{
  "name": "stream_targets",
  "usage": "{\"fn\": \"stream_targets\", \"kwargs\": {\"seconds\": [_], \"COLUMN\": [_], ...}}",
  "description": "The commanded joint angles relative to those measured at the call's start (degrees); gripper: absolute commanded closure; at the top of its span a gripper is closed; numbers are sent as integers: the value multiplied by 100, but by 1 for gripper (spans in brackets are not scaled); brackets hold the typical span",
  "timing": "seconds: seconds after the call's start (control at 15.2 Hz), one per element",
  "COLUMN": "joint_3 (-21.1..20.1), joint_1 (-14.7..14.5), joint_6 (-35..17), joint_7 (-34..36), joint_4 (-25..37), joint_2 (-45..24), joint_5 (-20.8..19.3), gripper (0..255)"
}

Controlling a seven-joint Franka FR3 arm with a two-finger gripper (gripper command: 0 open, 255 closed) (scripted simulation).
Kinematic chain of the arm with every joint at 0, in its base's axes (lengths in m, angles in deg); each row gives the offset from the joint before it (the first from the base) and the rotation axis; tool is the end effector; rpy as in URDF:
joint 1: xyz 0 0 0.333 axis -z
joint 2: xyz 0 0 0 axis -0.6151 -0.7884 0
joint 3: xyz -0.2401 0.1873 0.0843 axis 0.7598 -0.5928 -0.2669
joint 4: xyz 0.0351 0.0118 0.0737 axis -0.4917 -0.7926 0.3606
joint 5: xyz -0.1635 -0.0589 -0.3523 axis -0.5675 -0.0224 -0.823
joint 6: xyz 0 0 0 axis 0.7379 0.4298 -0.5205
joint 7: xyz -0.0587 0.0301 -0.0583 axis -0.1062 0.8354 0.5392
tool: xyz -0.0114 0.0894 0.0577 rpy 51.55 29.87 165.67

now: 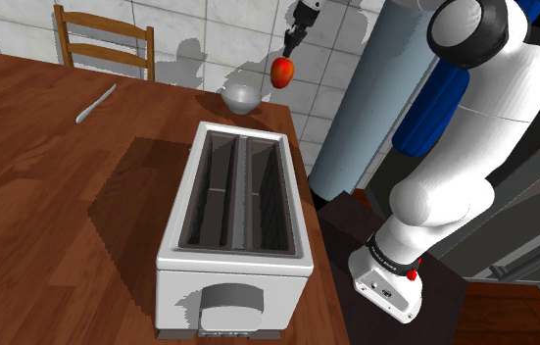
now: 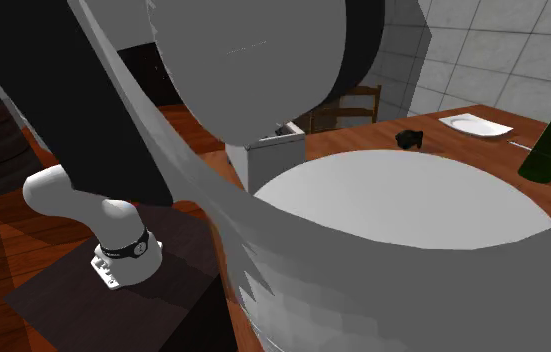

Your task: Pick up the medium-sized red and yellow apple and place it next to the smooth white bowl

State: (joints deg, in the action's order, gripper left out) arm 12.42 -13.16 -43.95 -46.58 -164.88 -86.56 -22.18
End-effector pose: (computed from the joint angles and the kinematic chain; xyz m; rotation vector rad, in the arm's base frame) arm 0.6221 -0.1743 0.5662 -3.0720 -0.3814 -0.3708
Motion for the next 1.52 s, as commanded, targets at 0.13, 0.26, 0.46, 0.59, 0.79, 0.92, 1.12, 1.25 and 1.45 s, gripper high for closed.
{"fn": "stream_targets", "kwargs": {"seconds": [0.13,0.26,0.46,0.59,0.79,0.92,1.12,1.25,1.45], "joint_3": [0,0,0,0,0,0,0,0,0], "joint_1": [3,5,5,5,5,4,4,4,4], "joint_6": [-328,-481,-706,-855,-1075,-1205,-1205,-1205,-1205], "joint_7": [-33,-49,-72,-87,-108,-121,-121,-121,-121], "joint_4": [-343,-496,-712,-848,-1038,-1148,-1146,-1146,-1146], "joint_2": [18,18,7,-7,-37,-59,-60,-60,-60], "joint_5": [15,21,29,34,40,43,42,42,42], "gripper": [255,255,255,255,255,255,255,255,0]}}
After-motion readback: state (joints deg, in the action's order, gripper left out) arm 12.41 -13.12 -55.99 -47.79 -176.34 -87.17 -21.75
